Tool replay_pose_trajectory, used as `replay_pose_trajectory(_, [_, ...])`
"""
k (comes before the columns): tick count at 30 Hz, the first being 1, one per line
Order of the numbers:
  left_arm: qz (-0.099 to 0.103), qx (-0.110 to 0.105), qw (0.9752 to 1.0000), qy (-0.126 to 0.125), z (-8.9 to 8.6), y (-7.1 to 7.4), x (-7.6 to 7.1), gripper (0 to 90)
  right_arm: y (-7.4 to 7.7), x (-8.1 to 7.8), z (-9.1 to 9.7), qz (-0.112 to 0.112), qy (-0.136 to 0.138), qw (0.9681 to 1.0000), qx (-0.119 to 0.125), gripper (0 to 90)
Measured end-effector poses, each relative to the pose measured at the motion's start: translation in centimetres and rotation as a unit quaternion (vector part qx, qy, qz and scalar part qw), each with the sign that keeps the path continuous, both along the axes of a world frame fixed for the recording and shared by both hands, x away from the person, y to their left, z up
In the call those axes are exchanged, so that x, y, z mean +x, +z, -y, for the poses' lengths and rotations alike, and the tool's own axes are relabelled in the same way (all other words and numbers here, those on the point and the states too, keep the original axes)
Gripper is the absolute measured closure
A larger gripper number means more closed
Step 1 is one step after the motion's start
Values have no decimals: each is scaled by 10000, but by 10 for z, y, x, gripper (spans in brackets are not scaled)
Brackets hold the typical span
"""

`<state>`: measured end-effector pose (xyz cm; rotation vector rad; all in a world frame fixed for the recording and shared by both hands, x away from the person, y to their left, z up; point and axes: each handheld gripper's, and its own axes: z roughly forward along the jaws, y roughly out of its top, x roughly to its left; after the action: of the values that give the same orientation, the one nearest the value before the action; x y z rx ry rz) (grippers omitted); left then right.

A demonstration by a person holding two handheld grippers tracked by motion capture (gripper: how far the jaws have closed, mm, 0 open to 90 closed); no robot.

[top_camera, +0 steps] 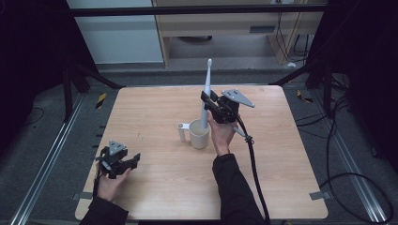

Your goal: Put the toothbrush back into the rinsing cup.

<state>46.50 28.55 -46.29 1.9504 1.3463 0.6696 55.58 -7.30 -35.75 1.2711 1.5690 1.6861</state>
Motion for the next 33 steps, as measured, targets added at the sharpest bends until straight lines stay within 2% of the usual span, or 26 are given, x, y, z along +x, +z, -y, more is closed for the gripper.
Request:
replay_pose_trajectory(16, [33,-1,10000,6,0,1,-1,435,-16,13,-15,-157,15,9999,1,672])
replay_pose_trajectory(33, [41,-3,10000,14,0,1,-1,435,-37,18,-22,-442,9,9988,-225,671])
